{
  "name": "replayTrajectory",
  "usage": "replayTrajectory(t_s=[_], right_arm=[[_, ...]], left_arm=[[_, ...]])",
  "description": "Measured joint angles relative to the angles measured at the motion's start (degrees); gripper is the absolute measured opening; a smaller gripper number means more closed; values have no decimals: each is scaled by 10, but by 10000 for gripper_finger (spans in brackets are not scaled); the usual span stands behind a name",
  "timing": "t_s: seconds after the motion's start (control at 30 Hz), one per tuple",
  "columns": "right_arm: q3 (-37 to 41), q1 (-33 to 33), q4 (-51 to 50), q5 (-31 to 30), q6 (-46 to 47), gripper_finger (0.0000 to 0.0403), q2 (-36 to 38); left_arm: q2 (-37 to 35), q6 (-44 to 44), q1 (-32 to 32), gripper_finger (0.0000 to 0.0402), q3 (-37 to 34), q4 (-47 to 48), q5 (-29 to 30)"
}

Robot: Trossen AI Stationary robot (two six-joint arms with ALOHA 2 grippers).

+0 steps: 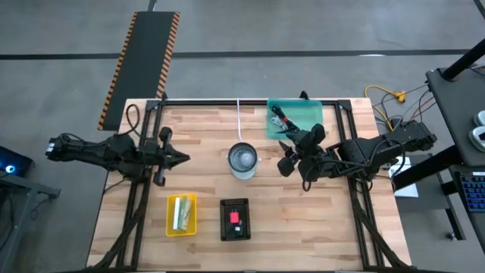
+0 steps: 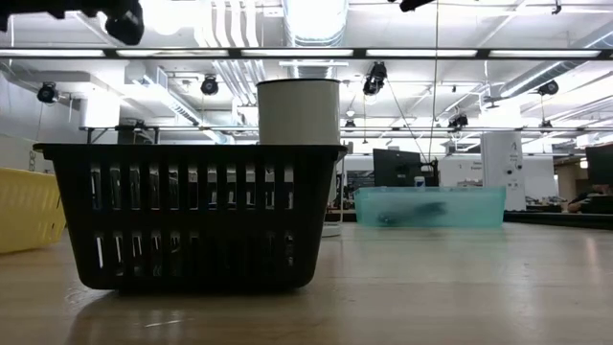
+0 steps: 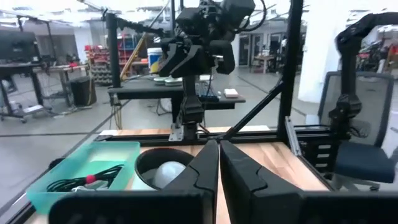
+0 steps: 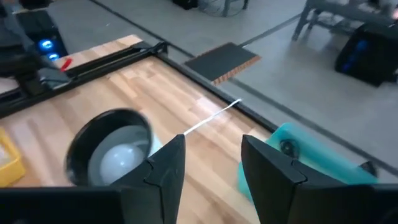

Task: Pick and place items into bin
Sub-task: Return to Home Position

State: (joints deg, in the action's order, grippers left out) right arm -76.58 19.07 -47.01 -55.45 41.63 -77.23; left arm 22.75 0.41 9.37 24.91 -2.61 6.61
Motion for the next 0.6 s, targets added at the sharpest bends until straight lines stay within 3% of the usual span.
replayTrajectory(t_s=[0.2,0.43,0.6], right_arm=[[5,0,46,16,-21,124,0],[11,0,95,16,-62,95,0],[18,0,166,45,-120,73,0]], left_arm=[[-81,-1,0,0,-62,0,-17],[-147,-60,0,0,-155,-56,-16],[-187,-44,-1,0,-194,-90,14]])
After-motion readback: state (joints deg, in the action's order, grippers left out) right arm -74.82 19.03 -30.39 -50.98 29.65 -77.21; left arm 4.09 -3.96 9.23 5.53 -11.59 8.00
